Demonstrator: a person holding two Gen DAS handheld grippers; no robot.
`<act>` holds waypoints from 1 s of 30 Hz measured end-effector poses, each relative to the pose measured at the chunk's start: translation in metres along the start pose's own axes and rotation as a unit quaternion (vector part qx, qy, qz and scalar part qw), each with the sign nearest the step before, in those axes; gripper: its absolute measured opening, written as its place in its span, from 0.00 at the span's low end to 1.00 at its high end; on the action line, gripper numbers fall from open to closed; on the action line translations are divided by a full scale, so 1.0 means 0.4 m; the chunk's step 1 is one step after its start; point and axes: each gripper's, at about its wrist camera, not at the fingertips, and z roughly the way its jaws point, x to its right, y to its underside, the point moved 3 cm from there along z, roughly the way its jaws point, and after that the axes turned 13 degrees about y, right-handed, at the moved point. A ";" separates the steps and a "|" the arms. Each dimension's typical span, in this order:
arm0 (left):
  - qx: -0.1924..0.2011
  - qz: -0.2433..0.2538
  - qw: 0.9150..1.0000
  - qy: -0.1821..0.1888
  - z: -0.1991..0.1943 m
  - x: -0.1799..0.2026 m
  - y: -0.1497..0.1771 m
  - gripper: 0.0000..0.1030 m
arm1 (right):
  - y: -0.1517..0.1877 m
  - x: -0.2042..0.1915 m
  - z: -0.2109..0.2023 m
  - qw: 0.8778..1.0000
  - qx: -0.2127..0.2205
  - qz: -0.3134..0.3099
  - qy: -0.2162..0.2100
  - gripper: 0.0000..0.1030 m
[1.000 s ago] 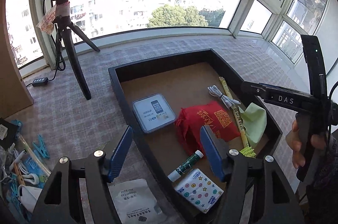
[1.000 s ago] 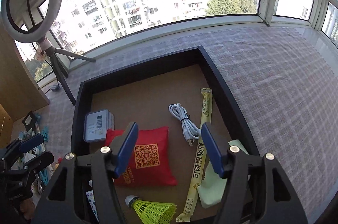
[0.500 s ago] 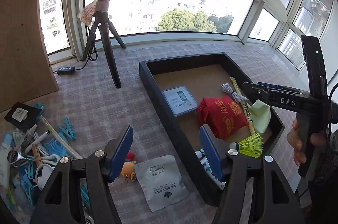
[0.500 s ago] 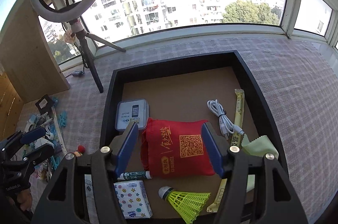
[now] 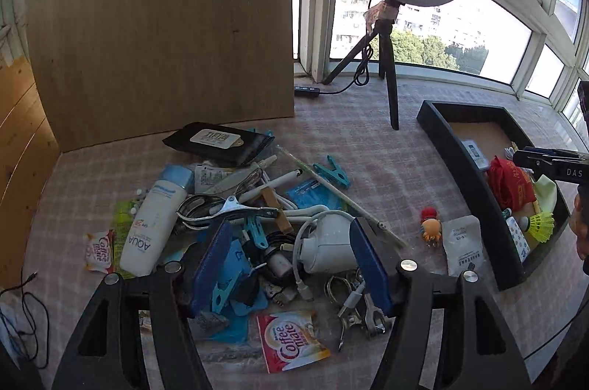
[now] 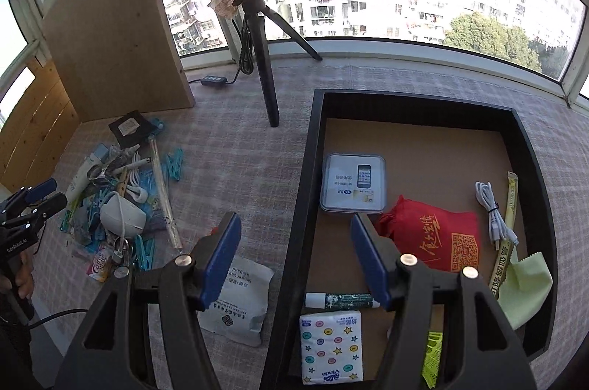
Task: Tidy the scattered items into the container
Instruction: 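Move both grippers back over the pile, then grasp the lime-green sunscreen bottle with the left gripper while the right gripper grasps the long stick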
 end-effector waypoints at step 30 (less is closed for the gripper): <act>-0.097 -0.068 0.992 -0.033 0.142 -0.564 0.033 0.37 | -0.007 -0.318 0.172 0.993 -0.073 -0.078 -0.056 0.51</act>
